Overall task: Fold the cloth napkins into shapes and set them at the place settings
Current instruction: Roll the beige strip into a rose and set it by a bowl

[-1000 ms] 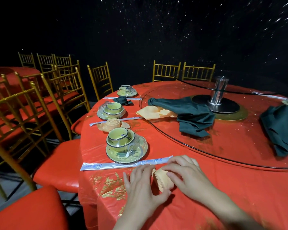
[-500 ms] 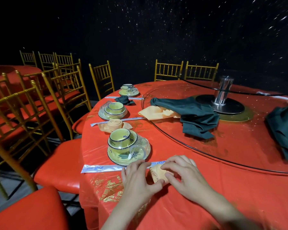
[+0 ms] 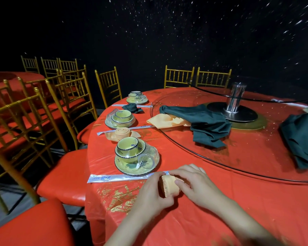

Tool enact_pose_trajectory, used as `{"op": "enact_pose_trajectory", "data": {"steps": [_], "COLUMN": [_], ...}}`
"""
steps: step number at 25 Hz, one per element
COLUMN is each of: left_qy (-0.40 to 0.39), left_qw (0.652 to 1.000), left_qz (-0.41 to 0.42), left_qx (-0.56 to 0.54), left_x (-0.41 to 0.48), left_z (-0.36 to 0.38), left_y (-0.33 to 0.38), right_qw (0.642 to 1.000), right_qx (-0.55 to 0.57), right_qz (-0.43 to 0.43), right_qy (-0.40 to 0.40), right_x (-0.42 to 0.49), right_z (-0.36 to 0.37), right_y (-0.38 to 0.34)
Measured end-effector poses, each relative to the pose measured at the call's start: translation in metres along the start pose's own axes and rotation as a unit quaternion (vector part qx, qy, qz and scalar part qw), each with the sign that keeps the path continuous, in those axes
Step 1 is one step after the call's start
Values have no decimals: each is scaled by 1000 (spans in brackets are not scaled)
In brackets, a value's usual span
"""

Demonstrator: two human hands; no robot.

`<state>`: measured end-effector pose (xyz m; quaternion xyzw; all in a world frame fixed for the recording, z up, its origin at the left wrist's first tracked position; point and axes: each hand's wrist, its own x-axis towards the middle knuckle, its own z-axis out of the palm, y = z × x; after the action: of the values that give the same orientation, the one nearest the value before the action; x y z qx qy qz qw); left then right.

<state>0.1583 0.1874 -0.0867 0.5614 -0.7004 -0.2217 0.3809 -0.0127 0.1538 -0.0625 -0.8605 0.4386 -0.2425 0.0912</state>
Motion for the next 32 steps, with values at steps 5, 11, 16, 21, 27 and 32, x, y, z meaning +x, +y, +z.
{"op": "enact_pose_trajectory", "data": {"steps": [5, 11, 16, 21, 27, 32], "left_qy": [-64, -103, -82, -68, -117, -132], "left_qw": [997, 992, 996, 988, 982, 986], "left_qz": [-21, -19, 26, 135, 147, 74], "left_qx": [-45, -69, -18, -44, -2, -68], "left_x": [-17, -38, -43, -40, -17, -4], "left_z": [7, 17, 12, 13, 7, 8], "left_y": [16, 26, 27, 12, 1, 1], "right_qw": [1000, 998, 997, 993, 985, 987], "right_qx": [14, -6, -11, 0, 105, 116], "right_qz": [-1, 8, 36, 63, 107, 69], "right_qy": [-21, -54, -65, -101, -87, -84], "right_x": [-38, -69, -69, -45, -35, -46], "right_z": [-18, -32, -28, -23, -25, -30], "right_y": [-2, -8, -10, -5, 5, 2]}}
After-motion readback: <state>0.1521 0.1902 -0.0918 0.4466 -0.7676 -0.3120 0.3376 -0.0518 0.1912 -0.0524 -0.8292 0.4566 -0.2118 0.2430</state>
